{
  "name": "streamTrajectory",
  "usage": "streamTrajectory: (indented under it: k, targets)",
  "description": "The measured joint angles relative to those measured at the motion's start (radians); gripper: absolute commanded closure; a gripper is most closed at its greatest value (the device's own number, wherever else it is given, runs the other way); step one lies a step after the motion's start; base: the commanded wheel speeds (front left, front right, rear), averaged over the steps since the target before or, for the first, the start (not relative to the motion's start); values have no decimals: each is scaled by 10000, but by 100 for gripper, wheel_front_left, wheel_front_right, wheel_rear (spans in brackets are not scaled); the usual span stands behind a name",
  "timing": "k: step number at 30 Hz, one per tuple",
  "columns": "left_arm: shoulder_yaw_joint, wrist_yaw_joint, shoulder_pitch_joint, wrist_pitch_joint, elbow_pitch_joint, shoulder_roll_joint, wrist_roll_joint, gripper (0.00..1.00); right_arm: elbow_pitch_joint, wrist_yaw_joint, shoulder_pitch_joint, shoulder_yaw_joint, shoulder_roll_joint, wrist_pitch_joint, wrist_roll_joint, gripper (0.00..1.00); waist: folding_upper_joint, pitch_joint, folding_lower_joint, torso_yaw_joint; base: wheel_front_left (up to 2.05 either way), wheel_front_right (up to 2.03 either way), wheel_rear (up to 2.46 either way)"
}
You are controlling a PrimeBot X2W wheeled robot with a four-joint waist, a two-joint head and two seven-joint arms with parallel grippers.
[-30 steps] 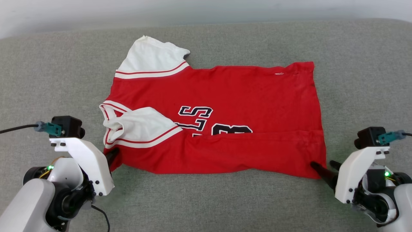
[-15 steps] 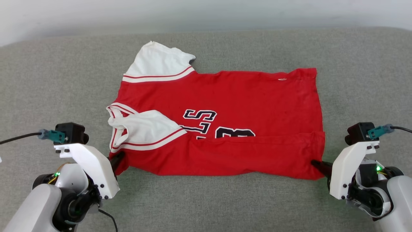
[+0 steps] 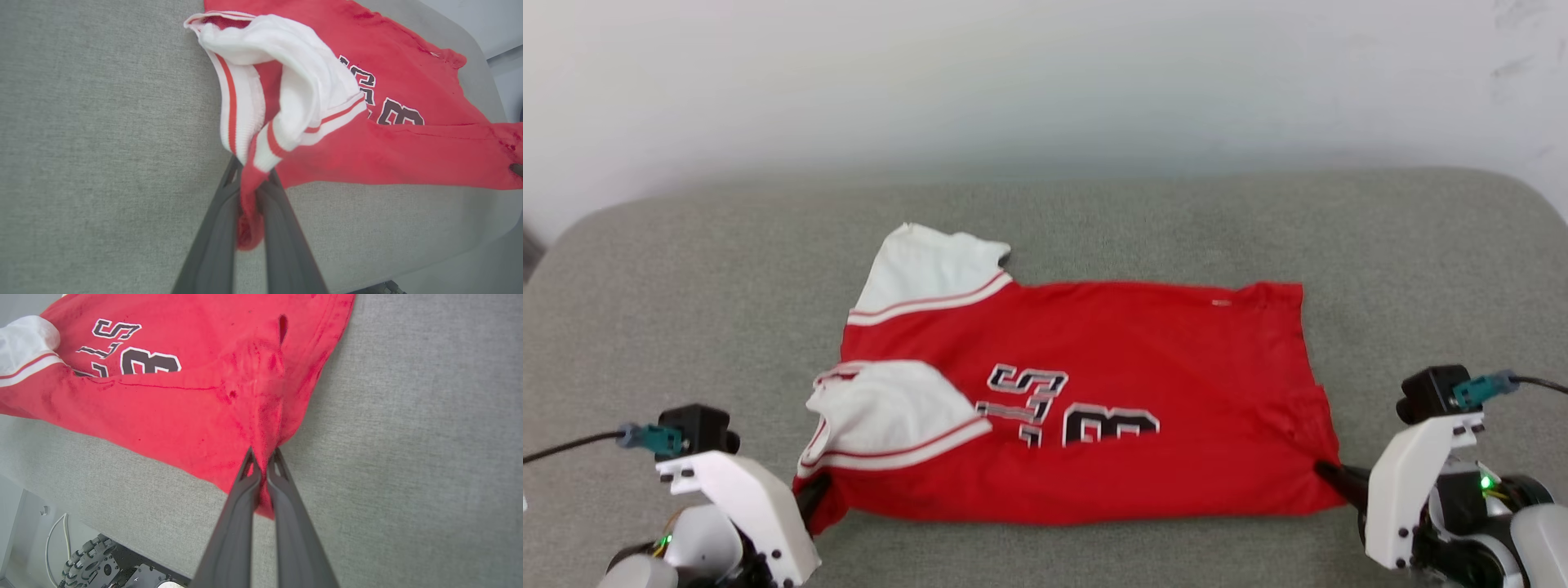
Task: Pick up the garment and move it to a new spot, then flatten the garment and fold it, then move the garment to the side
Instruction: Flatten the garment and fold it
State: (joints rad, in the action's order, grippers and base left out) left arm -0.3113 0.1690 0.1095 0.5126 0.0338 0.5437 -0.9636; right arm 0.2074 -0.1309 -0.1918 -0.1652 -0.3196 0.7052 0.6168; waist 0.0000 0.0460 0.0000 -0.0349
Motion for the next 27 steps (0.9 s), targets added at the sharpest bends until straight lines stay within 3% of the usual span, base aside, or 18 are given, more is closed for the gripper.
streamTrajectory:
  k: [10, 11, 12, 19, 20, 27]
  targets:
    - [63, 554, -1591, 81, -470, 50, -320, 100, -742, 0, 1602, 857, 234, 573, -280, 100, 0, -622, 0, 13, 0, 0, 0]
    - [31, 602, -1619, 21, -380, -35, -318, 60, -742, 0, 1685, 909, 286, 602, -347, 3, 0, -605, 0, 5, 0, 0, 0]
    - [-25, 573, -1619, -21, -267, -138, -320, 0, -729, 0, 1772, 951, 372, 581, -362, 0, 0, -582, 0, -3, 0, 0, 0]
    - [107, 606, -1260, -874, 796, -677, -153, 0, -688, 0, 1915, 782, 564, -1145, -940, 0, 0, -486, 0, -160, 0, 0, 0]
    - [309, 510, -1013, -1406, 936, -698, 0, 0, -809, 0, 1856, 853, 606, -2265, -1185, 0, 1, -480, 0, -317, 0, 0, 0]
    - [575, 368, 203, -2844, 1026, -642, 836, 0, -1306, 0, 1334, 1308, 1034, -4648, -1988, 0, 0, -296, 0, -686, 0, 0, 0]
